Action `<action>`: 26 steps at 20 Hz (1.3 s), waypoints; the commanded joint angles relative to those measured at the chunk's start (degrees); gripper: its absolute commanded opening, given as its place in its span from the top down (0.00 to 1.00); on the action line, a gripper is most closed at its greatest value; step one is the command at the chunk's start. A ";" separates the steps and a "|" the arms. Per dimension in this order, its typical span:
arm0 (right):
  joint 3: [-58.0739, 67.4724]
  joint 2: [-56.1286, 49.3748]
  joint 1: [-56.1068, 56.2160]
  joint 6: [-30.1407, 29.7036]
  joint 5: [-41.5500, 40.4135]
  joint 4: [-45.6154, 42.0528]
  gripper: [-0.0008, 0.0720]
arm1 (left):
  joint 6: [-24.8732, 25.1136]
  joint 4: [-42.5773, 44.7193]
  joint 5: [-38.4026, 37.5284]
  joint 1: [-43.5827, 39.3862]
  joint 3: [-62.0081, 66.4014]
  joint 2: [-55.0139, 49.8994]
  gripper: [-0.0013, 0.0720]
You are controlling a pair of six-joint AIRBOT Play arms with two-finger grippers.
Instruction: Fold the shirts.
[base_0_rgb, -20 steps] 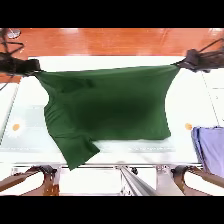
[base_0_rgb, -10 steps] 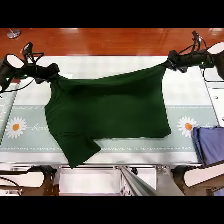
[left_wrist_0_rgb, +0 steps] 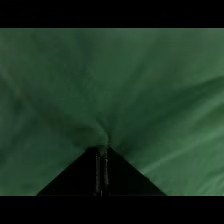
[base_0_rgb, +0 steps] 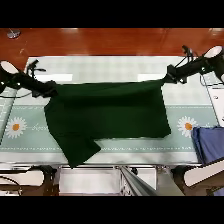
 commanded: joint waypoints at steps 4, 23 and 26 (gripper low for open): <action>-3.56 0.55 -0.28 3.67 3.41 -4.48 0.13 | 0.11 1.03 -8.85 1.44 -1.11 -0.83 0.02; -44.54 33.83 -2.71 -10.43 -8.59 14.19 0.14 | 2.67 -6.56 -3.32 17.84 -45.66 25.86 0.02; -44.48 33.83 -3.21 -10.23 -8.50 13.64 0.14 | 3.56 -12.50 0.26 12.94 -47.43 25.86 0.02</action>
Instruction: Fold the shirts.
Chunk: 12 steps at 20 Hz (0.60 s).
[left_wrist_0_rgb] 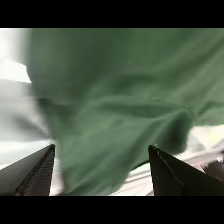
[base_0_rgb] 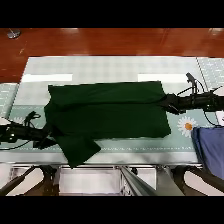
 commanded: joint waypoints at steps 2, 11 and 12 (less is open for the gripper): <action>0.76 0.37 -4.52 1.81 1.42 -5.01 0.14 | 1.55 -7.45 6.38 -7.93 -2.80 0.15 0.03; -10.12 2.23 -12.98 11.72 12.28 -25.94 0.14 | 7.39 -9.38 4.46 -10.19 -1.60 0.17 0.96; -11.58 2.21 -10.95 11.74 10.49 -25.40 0.14 | 7.39 -9.44 4.50 -10.19 -1.60 0.17 0.96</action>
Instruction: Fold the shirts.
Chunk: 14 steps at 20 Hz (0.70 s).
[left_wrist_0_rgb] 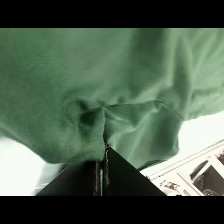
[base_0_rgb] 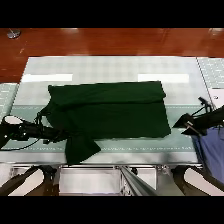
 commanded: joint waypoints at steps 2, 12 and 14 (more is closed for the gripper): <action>-5.40 0.28 6.34 1.68 -3.61 0.20 0.14 | 0.81 -1.31 -0.46 -0.22 0.15 0.04 0.96; -3.56 -3.85 12.26 -2.67 -13.16 15.56 0.95 | 0.15 -1.53 0.09 -0.15 1.75 0.04 0.96; 0.50 -3.85 12.26 -3.74 -11.21 14.40 0.95 | 0.15 -1.53 -0.83 -0.13 5.62 0.04 0.96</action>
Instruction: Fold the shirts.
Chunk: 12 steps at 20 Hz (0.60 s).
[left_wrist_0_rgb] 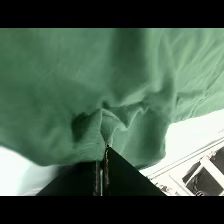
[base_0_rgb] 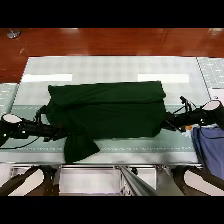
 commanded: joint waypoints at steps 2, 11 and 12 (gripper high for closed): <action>8.20 -0.24 0.39 -2.19 1.44 0.44 0.95 | 0.00 -0.13 -0.63 0.04 8.59 -0.02 0.96; 30.21 -13.55 1.29 0.48 -1.25 7.15 0.95 | -8.74 -0.15 4.72 -1.09 36.74 -16.76 0.96; 32.24 -15.76 1.42 0.74 -1.90 7.19 0.95 | -9.62 -0.13 5.84 -1.36 39.41 -19.39 0.96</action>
